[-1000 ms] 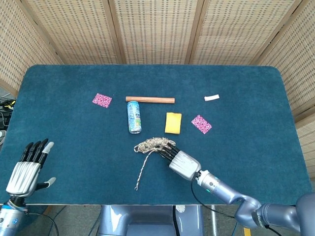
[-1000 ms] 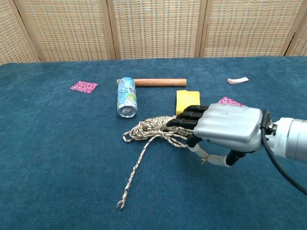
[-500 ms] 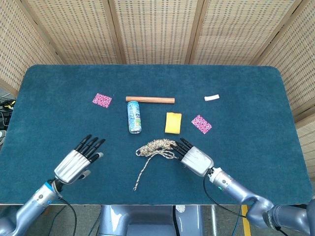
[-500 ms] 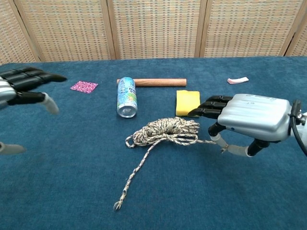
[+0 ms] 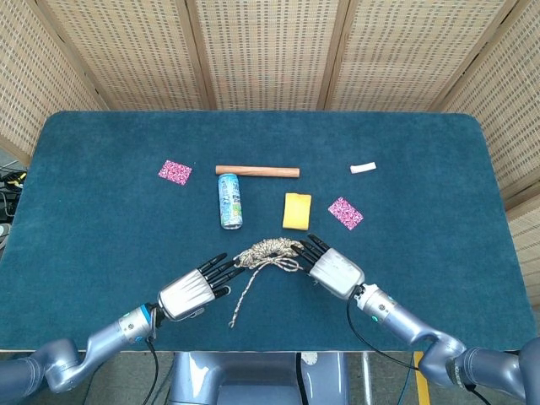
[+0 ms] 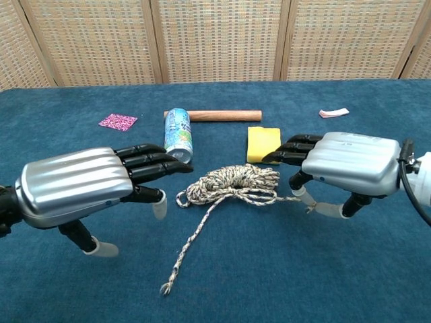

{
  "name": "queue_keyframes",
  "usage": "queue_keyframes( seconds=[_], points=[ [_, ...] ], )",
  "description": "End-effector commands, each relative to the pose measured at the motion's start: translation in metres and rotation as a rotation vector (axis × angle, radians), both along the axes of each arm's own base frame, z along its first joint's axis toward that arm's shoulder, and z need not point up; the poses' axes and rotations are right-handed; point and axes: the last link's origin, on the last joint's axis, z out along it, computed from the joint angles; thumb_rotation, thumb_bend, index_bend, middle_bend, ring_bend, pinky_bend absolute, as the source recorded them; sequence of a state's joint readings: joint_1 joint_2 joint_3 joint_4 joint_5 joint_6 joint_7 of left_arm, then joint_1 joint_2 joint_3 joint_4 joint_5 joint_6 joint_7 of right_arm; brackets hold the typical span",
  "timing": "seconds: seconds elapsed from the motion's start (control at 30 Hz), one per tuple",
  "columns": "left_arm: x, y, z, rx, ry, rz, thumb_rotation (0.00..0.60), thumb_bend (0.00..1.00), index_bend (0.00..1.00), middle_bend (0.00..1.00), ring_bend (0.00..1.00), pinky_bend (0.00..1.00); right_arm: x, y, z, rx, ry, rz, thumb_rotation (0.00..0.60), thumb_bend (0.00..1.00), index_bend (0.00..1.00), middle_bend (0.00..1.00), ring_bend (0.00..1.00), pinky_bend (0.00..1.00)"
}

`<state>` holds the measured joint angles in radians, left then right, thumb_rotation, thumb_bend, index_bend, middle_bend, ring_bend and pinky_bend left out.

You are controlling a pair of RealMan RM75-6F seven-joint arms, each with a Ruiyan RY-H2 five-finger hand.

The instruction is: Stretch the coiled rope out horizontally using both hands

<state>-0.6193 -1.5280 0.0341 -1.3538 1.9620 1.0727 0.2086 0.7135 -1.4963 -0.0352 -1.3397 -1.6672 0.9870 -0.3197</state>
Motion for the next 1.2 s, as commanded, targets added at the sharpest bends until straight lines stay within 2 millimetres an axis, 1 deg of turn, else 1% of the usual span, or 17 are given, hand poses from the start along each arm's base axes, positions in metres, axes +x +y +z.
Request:
queue_keyframes(
  seconds=[0.03, 0.2, 0.3, 0.47, 0.6, 0.7, 0.8, 1.2],
  points=[
    [0.004, 0.001, -0.010, -0.020, 0.032, -0.026, 0.600, 0.16, 0.39, 0.00, 0.00, 0.00, 0.000, -0.001, -0.001, 0.002, -0.004, -0.002, 0.600, 0.44, 0.63, 0.03, 0.00, 0.00],
    [0.011, 0.003, -0.021, -0.032, 0.064, -0.056, 0.600, 0.20, 0.42, 0.00, 0.00, 0.00, 0.001, -0.003, -0.002, 0.003, -0.008, -0.007, 0.600, 0.44, 0.63, 0.03, 0.00, 0.00],
    [0.013, 0.003, -0.026, -0.041, 0.066, -0.060, 0.600, 0.21, 0.42, 0.00, 0.00, 0.00, 0.000, -0.004, -0.002, 0.002, -0.008, -0.010, 0.600, 0.44, 0.63, 0.03, 0.00, 0.00],
    [0.017, 0.002, -0.032, -0.057, 0.068, -0.069, 0.600, 0.26, 0.42, 0.00, 0.00, 0.00, -0.001, -0.004, -0.003, 0.002, -0.004, -0.009, 0.600, 0.44, 0.63, 0.03, 0.00, 0.00],
    [0.021, 0.002, -0.035, -0.061, 0.078, -0.093, 0.600, 0.26, 0.47, 0.00, 0.00, 0.00, -0.002, -0.004, -0.002, 0.003, -0.006, -0.014, 0.600, 0.44, 0.63, 0.03, 0.00, 0.00],
    [0.024, 0.002, -0.039, -0.073, 0.088, -0.096, 0.600, 0.26, 0.47, 0.00, 0.00, 0.00, -0.004, -0.004, -0.002, 0.003, -0.002, -0.018, 0.600, 0.44, 0.63, 0.03, 0.00, 0.00],
    [0.026, 0.001, -0.047, -0.081, 0.113, -0.110, 0.600, 0.26, 0.47, 0.00, 0.00, 0.00, -0.006, -0.005, -0.003, 0.001, -0.003, -0.028, 0.600, 0.44, 0.63, 0.03, 0.00, 0.00],
    [0.026, 0.001, -0.058, -0.085, 0.122, -0.102, 0.600, 0.28, 0.49, 0.00, 0.00, 0.00, -0.014, -0.006, -0.004, 0.002, -0.009, -0.049, 0.600, 0.44, 0.63, 0.03, 0.00, 0.00]
  ],
)
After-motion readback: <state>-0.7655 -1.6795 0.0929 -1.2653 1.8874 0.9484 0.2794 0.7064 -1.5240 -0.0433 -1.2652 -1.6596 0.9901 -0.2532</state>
